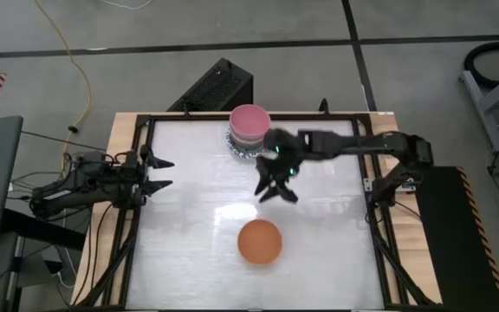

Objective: Nest bowls inside each other
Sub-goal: Stack the light orange bowl on top of the pink bowl

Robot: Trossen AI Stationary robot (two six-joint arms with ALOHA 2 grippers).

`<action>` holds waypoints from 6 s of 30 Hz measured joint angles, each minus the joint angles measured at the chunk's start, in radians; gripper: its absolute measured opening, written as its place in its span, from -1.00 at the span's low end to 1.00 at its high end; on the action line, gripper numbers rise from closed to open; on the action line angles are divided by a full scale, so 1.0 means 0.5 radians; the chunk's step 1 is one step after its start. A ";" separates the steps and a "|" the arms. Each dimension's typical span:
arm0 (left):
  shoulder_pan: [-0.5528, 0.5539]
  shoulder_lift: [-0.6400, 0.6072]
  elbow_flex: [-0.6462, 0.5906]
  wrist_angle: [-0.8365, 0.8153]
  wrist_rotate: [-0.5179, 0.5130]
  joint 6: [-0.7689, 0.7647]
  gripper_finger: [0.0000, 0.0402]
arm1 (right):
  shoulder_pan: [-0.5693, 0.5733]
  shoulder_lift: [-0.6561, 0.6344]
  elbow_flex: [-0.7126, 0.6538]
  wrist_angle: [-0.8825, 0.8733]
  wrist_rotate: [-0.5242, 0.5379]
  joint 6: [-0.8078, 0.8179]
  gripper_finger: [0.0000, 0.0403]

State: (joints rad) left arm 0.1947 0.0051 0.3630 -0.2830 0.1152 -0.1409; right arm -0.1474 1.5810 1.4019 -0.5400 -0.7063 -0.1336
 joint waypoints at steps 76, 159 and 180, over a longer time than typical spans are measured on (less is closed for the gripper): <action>0.001 0.002 -0.449 0.208 -0.226 -0.194 0.35 | 0.573 0.480 -0.238 -0.014 1.575 1.367 -0.95; 0.000 0.002 -0.449 0.012 -0.508 -0.269 0.35 | -0.994 0.875 1.231 -0.757 1.255 0.790 -0.44; 0.000 0.002 -0.449 0.002 -0.508 -0.291 0.35 | -0.990 0.868 1.231 -0.541 1.414 0.668 -0.44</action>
State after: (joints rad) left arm 0.1949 0.0062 0.1387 -0.2819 -0.1387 -0.2864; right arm -0.6424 2.0151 2.0174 -0.8104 0.0010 0.2002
